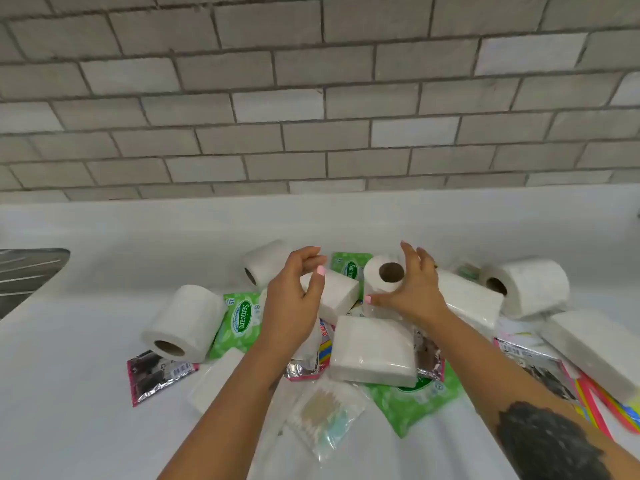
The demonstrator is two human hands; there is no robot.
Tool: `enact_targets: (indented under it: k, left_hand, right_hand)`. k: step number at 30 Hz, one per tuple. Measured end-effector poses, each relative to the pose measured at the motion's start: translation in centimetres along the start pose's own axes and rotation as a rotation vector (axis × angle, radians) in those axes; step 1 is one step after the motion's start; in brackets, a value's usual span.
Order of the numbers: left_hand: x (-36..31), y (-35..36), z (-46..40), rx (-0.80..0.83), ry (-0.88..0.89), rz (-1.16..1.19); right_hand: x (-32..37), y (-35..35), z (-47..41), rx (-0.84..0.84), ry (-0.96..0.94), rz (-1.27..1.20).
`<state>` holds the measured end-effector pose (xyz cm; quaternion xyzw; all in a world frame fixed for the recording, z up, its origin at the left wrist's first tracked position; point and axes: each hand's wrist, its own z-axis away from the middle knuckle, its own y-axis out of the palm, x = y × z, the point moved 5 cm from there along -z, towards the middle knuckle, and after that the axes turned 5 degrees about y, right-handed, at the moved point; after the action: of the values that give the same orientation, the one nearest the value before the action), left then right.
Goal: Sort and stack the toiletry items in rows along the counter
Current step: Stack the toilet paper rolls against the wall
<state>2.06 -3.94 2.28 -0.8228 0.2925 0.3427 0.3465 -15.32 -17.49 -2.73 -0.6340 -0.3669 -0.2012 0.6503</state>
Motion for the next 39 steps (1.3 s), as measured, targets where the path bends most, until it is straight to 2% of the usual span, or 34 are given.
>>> enact_targets:
  k: [11, 22, 26, 32, 39]
  left_hand:
    - [1.0, -2.5, 1.2, -0.046, -0.078, -0.103]
    - [5.8, -1.4, 1.5, 0.271, -0.205, -0.532]
    - [6.1, -1.3, 1.2, 0.299, -0.253, -0.476]
    - [6.4, -1.6, 0.7, 0.250, -0.263, -0.387]
    - [4.5, -3.0, -0.9, 0.161, -0.175, -0.350]
  right_hand:
    - [-0.5, 1.4, -1.3, -0.075, -0.008, -0.043]
    - [1.4, -1.1, -0.5, -0.152, -0.053, -0.157]
    - [2.2, -2.0, 0.0, -0.152, -0.068, -0.199]
    - [3.0, -2.4, 0.5, -0.152, -0.077, -0.218]
    - [3.8, -3.5, 0.9, -0.163, -0.094, -0.228]
